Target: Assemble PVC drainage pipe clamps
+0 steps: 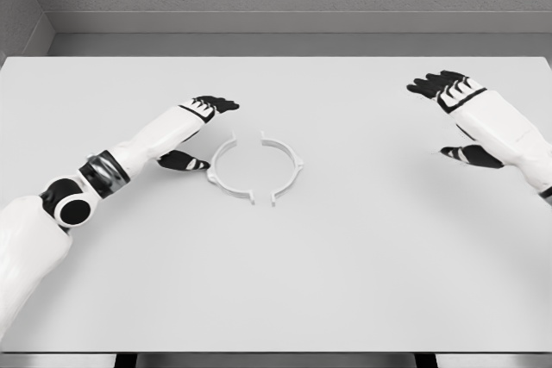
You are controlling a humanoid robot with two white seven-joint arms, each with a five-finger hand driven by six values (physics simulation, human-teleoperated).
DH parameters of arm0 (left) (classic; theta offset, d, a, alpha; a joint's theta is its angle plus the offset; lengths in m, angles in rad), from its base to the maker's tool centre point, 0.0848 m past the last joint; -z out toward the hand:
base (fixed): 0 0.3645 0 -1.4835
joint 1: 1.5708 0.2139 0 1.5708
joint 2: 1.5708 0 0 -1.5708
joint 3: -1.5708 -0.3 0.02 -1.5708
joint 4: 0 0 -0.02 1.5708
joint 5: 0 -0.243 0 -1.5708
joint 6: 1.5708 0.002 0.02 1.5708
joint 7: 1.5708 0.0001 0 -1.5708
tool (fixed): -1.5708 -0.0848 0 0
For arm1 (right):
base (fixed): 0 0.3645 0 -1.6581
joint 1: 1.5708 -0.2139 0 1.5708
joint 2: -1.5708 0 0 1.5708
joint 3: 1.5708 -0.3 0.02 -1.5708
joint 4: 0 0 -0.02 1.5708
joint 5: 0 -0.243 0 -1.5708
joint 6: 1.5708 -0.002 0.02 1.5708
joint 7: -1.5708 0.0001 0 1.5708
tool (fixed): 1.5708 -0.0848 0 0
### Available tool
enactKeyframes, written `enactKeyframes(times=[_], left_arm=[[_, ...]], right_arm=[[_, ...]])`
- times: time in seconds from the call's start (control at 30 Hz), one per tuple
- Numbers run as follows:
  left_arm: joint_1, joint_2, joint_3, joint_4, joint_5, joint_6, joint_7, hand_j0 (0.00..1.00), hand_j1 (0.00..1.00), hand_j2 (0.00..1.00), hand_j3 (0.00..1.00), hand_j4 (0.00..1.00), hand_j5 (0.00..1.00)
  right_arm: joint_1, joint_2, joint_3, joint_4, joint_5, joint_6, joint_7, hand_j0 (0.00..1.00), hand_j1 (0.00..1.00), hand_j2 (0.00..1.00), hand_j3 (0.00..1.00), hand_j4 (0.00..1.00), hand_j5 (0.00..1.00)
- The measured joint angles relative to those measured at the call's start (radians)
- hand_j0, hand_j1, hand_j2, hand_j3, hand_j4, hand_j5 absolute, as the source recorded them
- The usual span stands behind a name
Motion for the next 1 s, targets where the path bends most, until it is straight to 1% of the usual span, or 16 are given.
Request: enactKeyframes(times=[0.1,0.2,0.57,1.0], left_arm=[[0.0,-0.004,0.0,0.001,-0.001,0.0,0.0,1.0,1.0,1.0,1.0,1.0,1.0],[0.002,-0.007,0.0,0.001,-0.001,0.0,0.0,1.0,1.0,1.0,1.0,1.0,1.0],[0.012,-0.035,0.0,-0.008,-0.008,0.0,0.0,1.0,1.0,1.0,1.0,1.0,1.0],[0.014,-0.047,0.0,-0.012,-0.009,0.0,0.0,1.0,1.0,1.0,1.0,1.0,1.0]], right_arm=[[0.008,-0.001,-0.031,-0.006,-0.009,-0.007,0.001,1.0,1.0,1.0,1.0,1.0,1.0],[0.005,-0.001,-0.041,-0.006,-0.012,-0.01,0.001,1.0,1.0,1.0,1.0,1.0,1.0],[0.003,0.002,-0.042,-0.006,-0.013,-0.012,0.001,1.0,1.0,1.0,1.0,1.0,1.0],[0.003,0.002,-0.04,-0.01,-0.015,-0.012,0.001,1.0,1.0,1.0,1.0,1.0,1.0]])
